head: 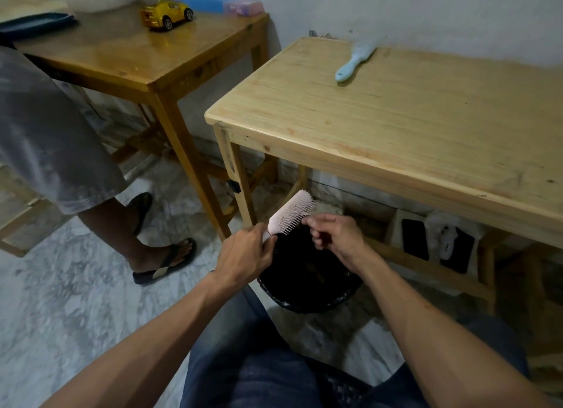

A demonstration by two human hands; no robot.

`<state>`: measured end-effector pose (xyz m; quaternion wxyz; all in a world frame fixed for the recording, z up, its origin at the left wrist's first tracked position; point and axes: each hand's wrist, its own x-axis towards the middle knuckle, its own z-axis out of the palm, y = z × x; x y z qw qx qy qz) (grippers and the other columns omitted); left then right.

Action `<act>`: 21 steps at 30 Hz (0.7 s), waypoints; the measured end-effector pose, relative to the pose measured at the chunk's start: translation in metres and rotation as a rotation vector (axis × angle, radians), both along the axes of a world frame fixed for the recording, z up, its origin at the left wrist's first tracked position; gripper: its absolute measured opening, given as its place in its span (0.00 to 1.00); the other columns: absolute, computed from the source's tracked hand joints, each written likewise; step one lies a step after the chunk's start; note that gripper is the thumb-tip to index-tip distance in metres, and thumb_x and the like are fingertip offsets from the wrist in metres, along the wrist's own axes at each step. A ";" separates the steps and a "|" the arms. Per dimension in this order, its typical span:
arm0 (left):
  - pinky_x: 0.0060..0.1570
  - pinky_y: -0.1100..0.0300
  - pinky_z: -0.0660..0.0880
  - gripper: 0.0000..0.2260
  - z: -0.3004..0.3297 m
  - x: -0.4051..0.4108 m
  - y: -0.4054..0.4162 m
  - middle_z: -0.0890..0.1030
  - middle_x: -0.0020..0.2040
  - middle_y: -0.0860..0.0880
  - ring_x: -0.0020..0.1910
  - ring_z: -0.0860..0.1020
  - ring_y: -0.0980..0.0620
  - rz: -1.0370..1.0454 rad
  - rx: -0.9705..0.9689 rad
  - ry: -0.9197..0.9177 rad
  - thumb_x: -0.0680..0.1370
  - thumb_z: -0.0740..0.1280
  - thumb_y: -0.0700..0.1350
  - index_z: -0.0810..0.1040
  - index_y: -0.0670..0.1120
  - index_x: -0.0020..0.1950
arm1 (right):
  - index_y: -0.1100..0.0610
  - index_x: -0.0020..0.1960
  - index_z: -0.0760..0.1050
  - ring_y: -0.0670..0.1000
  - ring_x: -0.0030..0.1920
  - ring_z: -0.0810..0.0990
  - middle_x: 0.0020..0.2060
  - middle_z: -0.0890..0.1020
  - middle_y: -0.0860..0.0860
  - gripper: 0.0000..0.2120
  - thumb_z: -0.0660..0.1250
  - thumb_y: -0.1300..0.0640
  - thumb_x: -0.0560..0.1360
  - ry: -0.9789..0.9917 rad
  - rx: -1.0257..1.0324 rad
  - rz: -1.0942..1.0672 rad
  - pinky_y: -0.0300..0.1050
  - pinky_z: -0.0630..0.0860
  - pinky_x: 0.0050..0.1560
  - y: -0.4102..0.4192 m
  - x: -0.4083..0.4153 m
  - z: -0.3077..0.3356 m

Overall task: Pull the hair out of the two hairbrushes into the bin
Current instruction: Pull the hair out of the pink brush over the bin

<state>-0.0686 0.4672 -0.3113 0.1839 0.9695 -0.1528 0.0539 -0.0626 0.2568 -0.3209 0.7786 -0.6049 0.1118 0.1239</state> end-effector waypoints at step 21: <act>0.38 0.54 0.70 0.14 -0.002 -0.008 -0.015 0.80 0.43 0.46 0.37 0.77 0.45 0.027 -0.012 0.153 0.80 0.60 0.49 0.70 0.44 0.63 | 0.59 0.58 0.82 0.46 0.29 0.83 0.37 0.86 0.50 0.12 0.71 0.63 0.75 0.053 -0.522 -0.096 0.39 0.79 0.31 0.003 0.005 -0.014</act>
